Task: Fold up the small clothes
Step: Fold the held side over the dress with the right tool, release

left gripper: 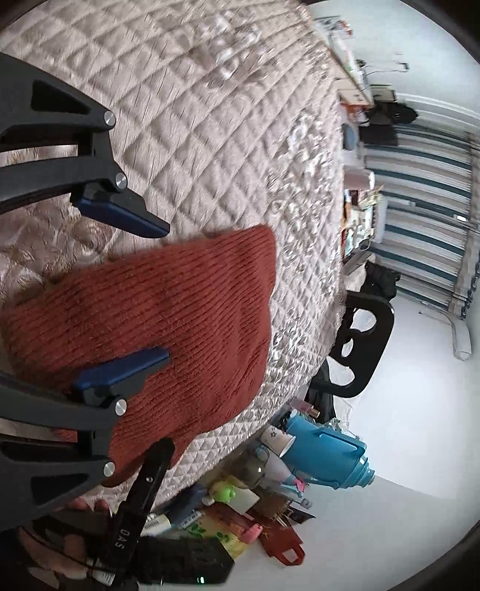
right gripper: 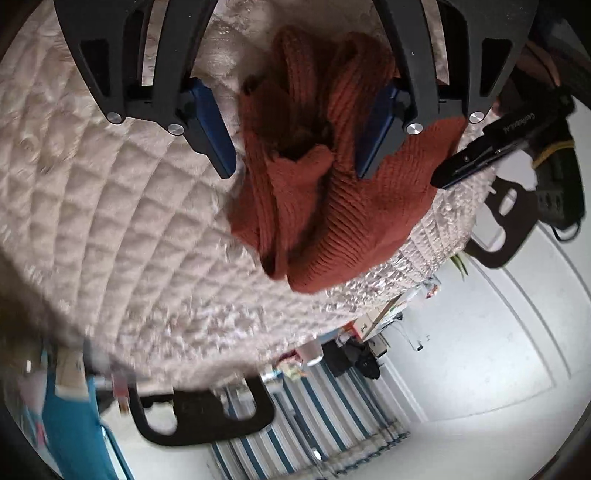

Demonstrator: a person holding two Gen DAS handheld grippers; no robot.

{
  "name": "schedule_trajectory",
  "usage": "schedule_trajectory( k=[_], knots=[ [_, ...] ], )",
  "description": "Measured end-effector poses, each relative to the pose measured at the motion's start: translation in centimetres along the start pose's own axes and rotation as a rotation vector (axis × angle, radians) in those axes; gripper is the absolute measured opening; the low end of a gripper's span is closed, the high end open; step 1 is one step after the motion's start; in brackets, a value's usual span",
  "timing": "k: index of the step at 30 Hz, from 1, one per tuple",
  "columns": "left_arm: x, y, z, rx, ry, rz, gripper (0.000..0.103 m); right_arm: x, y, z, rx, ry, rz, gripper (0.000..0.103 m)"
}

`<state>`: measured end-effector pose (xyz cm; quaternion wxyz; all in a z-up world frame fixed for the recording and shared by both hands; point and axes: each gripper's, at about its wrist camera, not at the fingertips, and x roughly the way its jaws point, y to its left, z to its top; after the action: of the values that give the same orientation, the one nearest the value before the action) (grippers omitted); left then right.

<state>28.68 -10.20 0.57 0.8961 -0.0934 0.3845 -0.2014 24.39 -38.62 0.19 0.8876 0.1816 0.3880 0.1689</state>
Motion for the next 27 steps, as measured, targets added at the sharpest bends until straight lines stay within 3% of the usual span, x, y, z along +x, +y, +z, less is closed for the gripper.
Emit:
schedule_trajectory(
  k=[6,9,15,21,27],
  knots=[
    [1.5,0.1,-0.5,-0.052,0.026,-0.061,0.069,1.7,-2.2,-0.2,0.124,0.072,0.165,0.067],
    [1.9,0.2,-0.3,-0.068,0.036,-0.083,0.066,2.1,-1.9,-0.1,0.127,0.075,0.207,0.055],
    [0.2,-1.2,0.2,0.006,0.016,-0.044,0.048,1.2,-0.4,0.2,0.101,0.054,0.213,0.043],
    [-3.1,-0.2,1.1,0.018,-0.043,-0.022,0.047,0.0,2.8,0.7,0.052,0.031,0.259,0.041],
    [-7.1,3.2,2.3,0.011,-0.118,0.034,0.047,1.3,7.7,1.5,-0.004,0.02,0.331,0.041]
  ],
)
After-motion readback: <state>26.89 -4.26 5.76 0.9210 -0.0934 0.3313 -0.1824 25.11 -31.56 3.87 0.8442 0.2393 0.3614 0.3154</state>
